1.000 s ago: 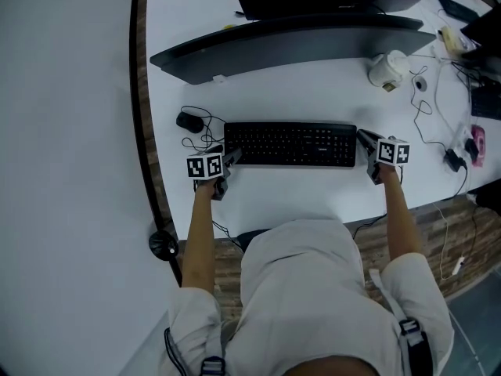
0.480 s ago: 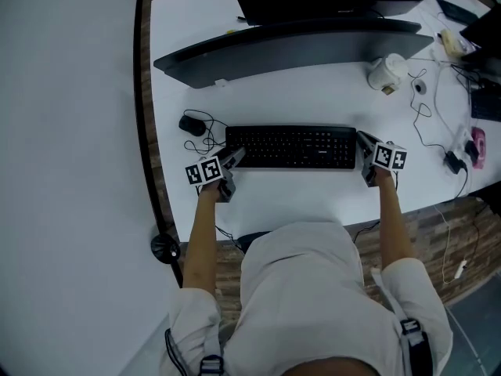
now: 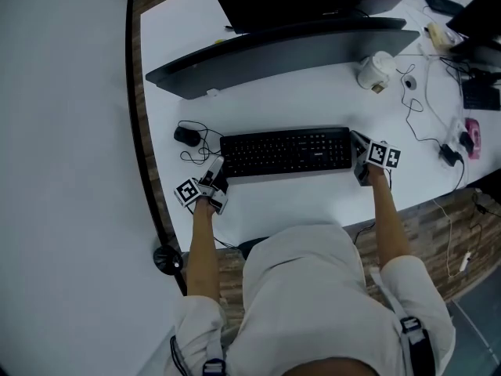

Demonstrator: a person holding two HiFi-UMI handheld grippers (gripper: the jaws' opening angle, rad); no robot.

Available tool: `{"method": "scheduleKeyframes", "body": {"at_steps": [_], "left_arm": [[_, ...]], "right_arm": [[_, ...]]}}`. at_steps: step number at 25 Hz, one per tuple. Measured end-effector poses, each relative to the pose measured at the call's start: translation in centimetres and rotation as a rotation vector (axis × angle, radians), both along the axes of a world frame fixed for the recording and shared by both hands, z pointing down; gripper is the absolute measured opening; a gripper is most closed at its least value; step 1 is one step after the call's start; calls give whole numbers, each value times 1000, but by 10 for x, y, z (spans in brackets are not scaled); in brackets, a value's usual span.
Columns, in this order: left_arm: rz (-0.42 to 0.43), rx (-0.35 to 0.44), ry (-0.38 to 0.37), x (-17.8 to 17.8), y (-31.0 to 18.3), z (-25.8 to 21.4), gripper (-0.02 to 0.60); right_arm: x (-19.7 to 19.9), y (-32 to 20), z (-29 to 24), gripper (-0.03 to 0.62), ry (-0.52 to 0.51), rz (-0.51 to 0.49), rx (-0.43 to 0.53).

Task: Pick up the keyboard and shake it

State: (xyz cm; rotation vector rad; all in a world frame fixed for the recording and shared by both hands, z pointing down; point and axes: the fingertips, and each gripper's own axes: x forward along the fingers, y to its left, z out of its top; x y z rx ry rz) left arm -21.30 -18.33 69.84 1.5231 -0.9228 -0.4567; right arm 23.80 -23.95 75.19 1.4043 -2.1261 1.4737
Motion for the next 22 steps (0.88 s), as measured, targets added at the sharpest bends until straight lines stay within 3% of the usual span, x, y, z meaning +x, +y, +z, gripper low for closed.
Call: {"method": "scheduleKeyframes", "body": {"at_steps": [5, 9, 12, 15, 17, 20, 22], "left_arm": [[-28, -27, 176, 0, 7, -1, 350], [20, -54, 304, 7, 14, -8, 314], [111, -69, 368, 22, 24, -15, 304], [216, -106, 383, 36, 38, -15, 289], [337, -135, 377, 53, 54, -15, 284], [557, -171, 286, 83, 82, -10, 284], [628, -175, 218, 96, 91, -3, 274]], "right_arm": [[6, -4, -7, 40, -13, 78, 42], [-12, -5, -8, 41, 24, -27, 79], [-16, -3, -9, 41, 52, -124, 100], [-27, -2, -13, 41, 78, -244, 137], [-28, -1, -14, 41, 77, -291, 151], [-31, 3, -17, 41, 47, -375, 175], [-40, 8, -20, 41, -13, -422, 178]]}}
